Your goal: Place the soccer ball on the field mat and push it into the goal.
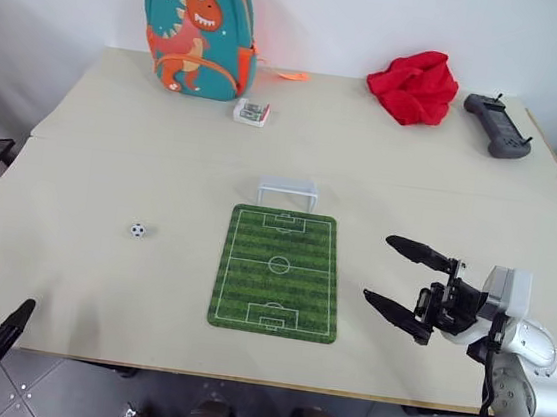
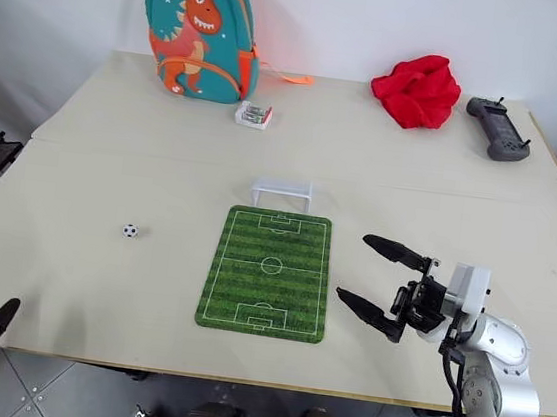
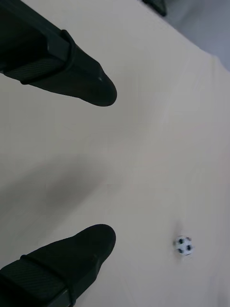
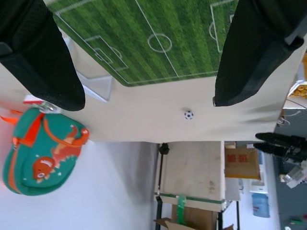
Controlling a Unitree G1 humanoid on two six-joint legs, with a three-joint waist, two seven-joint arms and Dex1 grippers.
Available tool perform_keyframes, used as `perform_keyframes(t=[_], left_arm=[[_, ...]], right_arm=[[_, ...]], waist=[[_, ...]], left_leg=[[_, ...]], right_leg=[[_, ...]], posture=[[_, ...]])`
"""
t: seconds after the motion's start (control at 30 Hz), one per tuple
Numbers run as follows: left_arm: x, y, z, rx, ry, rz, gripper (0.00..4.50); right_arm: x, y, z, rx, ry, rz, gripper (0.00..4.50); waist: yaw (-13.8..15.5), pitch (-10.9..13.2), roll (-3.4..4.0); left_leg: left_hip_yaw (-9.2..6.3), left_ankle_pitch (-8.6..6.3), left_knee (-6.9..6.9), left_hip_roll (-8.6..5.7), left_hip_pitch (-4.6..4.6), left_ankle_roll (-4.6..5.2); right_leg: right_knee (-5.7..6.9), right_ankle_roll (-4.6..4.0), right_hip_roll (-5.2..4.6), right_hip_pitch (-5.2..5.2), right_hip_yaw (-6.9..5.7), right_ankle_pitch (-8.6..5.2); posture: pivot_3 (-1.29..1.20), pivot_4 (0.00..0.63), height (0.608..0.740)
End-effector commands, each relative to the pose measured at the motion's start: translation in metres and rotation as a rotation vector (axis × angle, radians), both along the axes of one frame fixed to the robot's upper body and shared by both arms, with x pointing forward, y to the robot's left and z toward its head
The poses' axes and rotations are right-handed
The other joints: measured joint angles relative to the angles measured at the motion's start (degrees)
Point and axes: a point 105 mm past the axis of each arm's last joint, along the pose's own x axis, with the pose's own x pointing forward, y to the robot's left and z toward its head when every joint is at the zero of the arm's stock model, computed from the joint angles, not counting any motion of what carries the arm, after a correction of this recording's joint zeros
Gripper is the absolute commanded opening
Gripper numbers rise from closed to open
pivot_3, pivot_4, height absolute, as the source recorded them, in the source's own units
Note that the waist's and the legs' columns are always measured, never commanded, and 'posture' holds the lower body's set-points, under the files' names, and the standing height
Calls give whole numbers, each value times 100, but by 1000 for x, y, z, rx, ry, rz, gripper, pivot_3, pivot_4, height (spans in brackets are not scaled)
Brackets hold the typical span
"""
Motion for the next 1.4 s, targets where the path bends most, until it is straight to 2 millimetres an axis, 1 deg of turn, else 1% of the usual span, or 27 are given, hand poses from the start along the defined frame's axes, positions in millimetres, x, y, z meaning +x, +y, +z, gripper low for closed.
perform_keyframes(t=[0.03, 0.07, 0.1, 0.17, 0.2, 0.23, 0.27, 0.33, 0.4, 0.47, 0.6, 0.7, 0.8, 1.1, 1.13, 1.17, 1.3, 1.4], left_arm=[[13, -10, 9, -17, -32, -54, 4487], [16, -12, 10, -24, -34, -66, 4487], [30, -21, 14, -27, -49, -103, 4487], [68, -38, 24, -38, -79, -156, 4487], [83, -43, 28, -35, -83, -169, 4487], [93, -47, 30, -29, -84, -176, 4487], [98, -48, 31, -23, -83, -179, 4487], [116, -54, 34, -18, -76, -188, 4487], [134, -64, 38, -5, -64, -210, 4487], [144, -71, 39, 1, -47, -229, 4487], [157, -78, 34, 5, -22, -237, 4487], [162, -82, 28, 5, 4, -232, 4487], [165, -83, 27, 2, 0, -217, 3911], [161, -86, 15, 23, 49, -248, 1018], [161, -86, 16, 17, 44, -247, 793], [161, -86, 16, 21, 42, -251, 789], [162, -106, 42, 6, -83, -362, 789], [154, -144, 72, 57, -209, -606, 789]], right_arm=[[-3, 1, 6, -21, -62, 10, 4500], [-2, 1, 6, -24, -63, 11, 4500], [-1, 1, 5, -32, -63, 9, 4500], [2, -1, 0, -49, -61, 6, 4500], [2, -1, -2, -56, -61, 6, 4500], [2, -2, -3, -58, -60, 7, 4500], [3, -2, -3, -59, -60, 8, 4500], [1, -2, -6, -72, -47, 24, 4500], [0, -2, -8, -77, -35, 30, 4500], [0, -3, -9, -75, -31, 29, 4500], [-3, -3, -13, -69, -28, 21, 4500], [-5, -4, -17, -66, -23, 16, 4500], [-6, -6, -20, -61, -22, 6, 4500], [-4, -7, -20, -58, -24, -11, 4500], [-3, -6, -20, -59, -25, -10, 4500], [-2, -6, -18, -58, -26, -9, 4500], [1, -8, -13, -66, -34, -10, 4500], [0, -12, -5, -70, -55, 1, 4500]], waist=[[21, 0, 0], [24, 0, 0], [20, 0, 0], [37, 0, 1], [58, 0, 1], [57, -1, -2], [20, -4, -5], [-73, -5, -7], [-132, -4, -6], [-155, -4, -6], [-164, -4, -7], [-128, -4, -7], [-121, -4, -7], [-120, -4, -6], [-120, -4, -6], [-119, -4, -6], [-120, -4, -6], [-82, -4, -7]], left_leg=[[0, 0, 0, 0, 1, 0], [0, 0, 0, -1, 1, 1], [-1, 0, 0, -1, 1, 1], [-2, 1, -1, -2, 9, 1], [-7, 2, 0, -5, 12, 0], [-13, 5, 0, -6, 14, -3], [-15, 6, 0, -6, 15, -4], [-7, 5, -6, -6, 25, -3], [9, 1, -26, -6, 56, -1], [6, 1, -30, -3, 55, -4], [7, -1, -29, -4, 55, -6], [6, -1, -23, -5, 55, -6], [6, -1, -15, -7, 54, -6], [6, 0, -13, -6, 55, -6], [6, 0, -13, -6, 55, -6], [6, 0, -13, -6, 55, -6], [6, 0, -13, -6, 55, -6], [4, 0, -12, -6, 53, -6]], right_leg=[[-1, -1, 0, 3, 0, 0], [-1, -2, -1, 4, 0, 1], [-1, -3, -1, 4, 0, 2], [2, -4, -1, 10, 0, 3], [5, -5, -2, 13, -4, 3], [7, -7, -2, 16, -10, 5], [9, -8, 0, 16, -11, 9], [15, 2, 0, 15, -4, 14], [18, 3, 0, 23, 2, 15], [21, 3, 3, 14, -1, 15], [52, 3, 4, 4, 3, 15], [48, 2, 4, 0, 3, 14], [48, 3, 2, 3, 5, 14], [49, 2, 2, 4, 5, 14], [50, 2, 2, 4, 5, 14], [50, 2, 2, 4, 6, 14], [50, 2, 2, 4, 5, 14], [48, 2, 0, 5, 2, 14]], posture=[[0, 150, 740], [0, 150, 740], [0, 150, 740], [0, 150, 740], [0, 150, 740], [0, 150, 740], [0, 150, 740], [0, 150, 740], [0, 150, 740], [0, 150, 740], [0, 150, 740], [0, 150, 740], [0, 150, 740], [0, 150, 740], [0, 150, 740], [0, 150, 740], [0, 150, 740], [0, 150, 740]])
